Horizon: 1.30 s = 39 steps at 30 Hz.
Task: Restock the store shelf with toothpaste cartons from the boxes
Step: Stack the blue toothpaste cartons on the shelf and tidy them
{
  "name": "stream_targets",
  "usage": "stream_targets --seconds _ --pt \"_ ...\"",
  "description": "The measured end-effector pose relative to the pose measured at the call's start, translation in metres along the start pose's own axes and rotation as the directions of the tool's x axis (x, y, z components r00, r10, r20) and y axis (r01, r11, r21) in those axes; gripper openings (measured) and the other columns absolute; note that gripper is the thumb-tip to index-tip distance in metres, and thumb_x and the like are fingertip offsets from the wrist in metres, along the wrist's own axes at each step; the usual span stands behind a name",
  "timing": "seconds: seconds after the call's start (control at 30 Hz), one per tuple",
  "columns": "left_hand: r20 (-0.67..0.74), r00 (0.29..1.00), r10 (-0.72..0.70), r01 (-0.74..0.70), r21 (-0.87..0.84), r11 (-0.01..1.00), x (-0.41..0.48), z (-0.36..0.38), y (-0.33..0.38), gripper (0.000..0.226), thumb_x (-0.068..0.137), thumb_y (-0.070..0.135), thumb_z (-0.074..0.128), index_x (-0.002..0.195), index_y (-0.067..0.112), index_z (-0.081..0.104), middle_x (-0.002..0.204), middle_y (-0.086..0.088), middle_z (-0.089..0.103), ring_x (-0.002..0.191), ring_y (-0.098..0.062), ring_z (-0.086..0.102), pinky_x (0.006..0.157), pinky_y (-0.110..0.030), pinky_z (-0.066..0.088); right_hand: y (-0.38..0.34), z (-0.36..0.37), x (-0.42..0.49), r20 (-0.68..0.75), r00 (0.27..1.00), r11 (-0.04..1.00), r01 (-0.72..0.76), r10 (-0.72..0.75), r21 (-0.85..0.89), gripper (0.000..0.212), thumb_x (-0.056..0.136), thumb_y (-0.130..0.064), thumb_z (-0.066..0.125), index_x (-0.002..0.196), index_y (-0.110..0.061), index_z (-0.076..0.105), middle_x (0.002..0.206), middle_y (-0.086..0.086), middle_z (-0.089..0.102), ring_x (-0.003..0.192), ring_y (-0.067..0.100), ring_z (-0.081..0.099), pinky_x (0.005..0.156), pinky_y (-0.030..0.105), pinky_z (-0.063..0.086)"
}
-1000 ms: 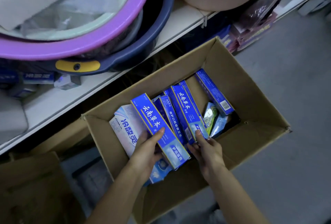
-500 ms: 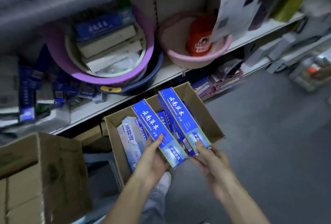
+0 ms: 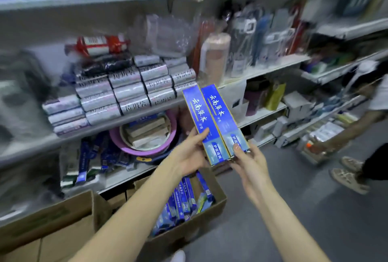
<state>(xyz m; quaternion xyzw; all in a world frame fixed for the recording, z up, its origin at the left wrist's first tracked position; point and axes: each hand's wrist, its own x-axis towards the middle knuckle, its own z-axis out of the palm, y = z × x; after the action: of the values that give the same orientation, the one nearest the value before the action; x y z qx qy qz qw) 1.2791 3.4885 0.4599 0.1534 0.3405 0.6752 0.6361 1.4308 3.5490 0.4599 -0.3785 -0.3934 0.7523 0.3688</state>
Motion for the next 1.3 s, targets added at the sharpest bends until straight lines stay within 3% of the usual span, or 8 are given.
stream_targets --seconds 0.23,0.4,0.63,0.83,0.87,0.97,1.1,1.3 --pt "0.135 0.988 0.071 -0.095 0.181 0.979 -0.011 0.099 0.089 0.075 0.074 0.007 0.063 0.142 0.020 0.033 0.137 -0.019 0.054 0.091 -0.034 0.069 0.070 -0.054 0.057 -0.115 0.060 -0.021 0.072 0.968 0.966 0.230 -0.239 0.117 0.047 0.084 -0.006 0.063 0.125 0.004 0.044 0.115 0.023 0.063 0.083 0.024 0.068 0.057 0.028 0.057" --pt "0.174 0.981 0.091 -0.140 0.295 0.945 -0.013 0.104 0.162 0.104 0.050 0.030 0.094 0.139 0.014 0.043 0.120 -0.014 0.066 0.094 -0.035 0.069 0.072 -0.057 0.056 -0.150 0.129 -0.014 0.080 0.945 0.940 0.303 -0.317 0.154 0.042 0.087 -0.001 0.061 0.125 0.006 0.047 0.114 0.025 0.063 0.070 0.016 0.070 0.057 0.027 0.058" --pt "0.003 0.978 0.208 -0.189 0.436 0.880 -0.034 0.078 0.258 0.066 0.078 0.045 0.061 0.137 0.025 0.041 0.127 -0.009 0.064 0.104 -0.033 0.065 0.079 -0.053 0.057 -0.171 0.231 0.010 0.204 0.904 0.923 0.345 -0.376 0.172 0.043 0.082 -0.001 0.065 0.122 0.008 0.051 0.105 0.022 0.065 0.068 0.016 0.069 0.059 0.026 0.058" --pt "-0.065 0.909 0.411 -0.376 0.294 0.879 -0.058 0.056 0.320 0.043 0.087 0.022 0.062 0.125 0.021 0.043 0.113 -0.011 0.067 0.081 -0.032 0.071 0.064 -0.055 0.058 -0.175 0.290 0.039 0.301 0.884 0.930 0.304 -0.356 0.209 0.074 0.052 -0.032 0.091 0.110 0.002 0.060 0.091 0.013 0.069 0.073 0.016 0.070 0.060 0.028 0.058" --pt "-0.088 0.879 0.468 -0.422 0.311 0.851 -0.061 0.051 0.332 0.040 0.085 0.020 0.064 0.121 0.022 0.045 0.110 -0.010 0.066 0.081 -0.031 0.071 0.067 -0.059 0.057 -0.178 0.297 0.047 0.313 0.886 0.935 0.291 -0.343 0.202 0.079 0.044 -0.036 0.094 0.106 0.000 0.061 0.095 0.015 0.069 0.078 0.021 0.069 0.063 0.031 0.059" --pt "-0.165 0.735 0.657 -0.578 0.354 0.735 -0.075 0.038 0.370 0.028 0.090 0.015 0.061 0.112 0.025 0.047 0.104 -0.004 0.064 0.076 -0.023 0.070 0.059 -0.048 0.060 -0.187 0.319 0.079 0.342 0.881 0.945 0.299 -0.326 0.130 0.031 0.082 -0.009 0.071 0.108 0.000 0.058 0.106 0.019 0.062 0.085 0.024 0.063 0.066 0.031 0.060" --pt "-0.262 0.427 0.866 -0.715 0.488 0.500 -0.088 0.024 0.419 0.024 0.092 0.011 0.059 0.108 0.024 0.047 0.103 -0.001 0.063 0.081 -0.024 0.065 0.056 -0.043 0.059 -0.205 0.349 0.128 0.388 0.840 0.898 0.435 -0.380 -0.062 0.024 0.086 0.002 0.063 0.106 -0.010 0.058 0.096 0.010 0.061 0.073 0.014 0.062 0.055 0.017 0.054" --pt "-0.343 0.073 0.936 -0.722 0.629 0.287 -0.072 0.011 0.461 0.036 0.092 0.006 0.060 0.114 0.022 0.037 0.119 -0.005 0.056 0.098 -0.026 0.060 0.055 -0.040 0.058 -0.218 0.394 0.204 0.593 0.611 0.541 0.777 -0.524 -0.323 0.032 0.078 -0.004 0.074 0.102 -0.023 0.065 0.101 0.005 0.063 0.093 0.014 0.056 0.080 0.029 0.050"
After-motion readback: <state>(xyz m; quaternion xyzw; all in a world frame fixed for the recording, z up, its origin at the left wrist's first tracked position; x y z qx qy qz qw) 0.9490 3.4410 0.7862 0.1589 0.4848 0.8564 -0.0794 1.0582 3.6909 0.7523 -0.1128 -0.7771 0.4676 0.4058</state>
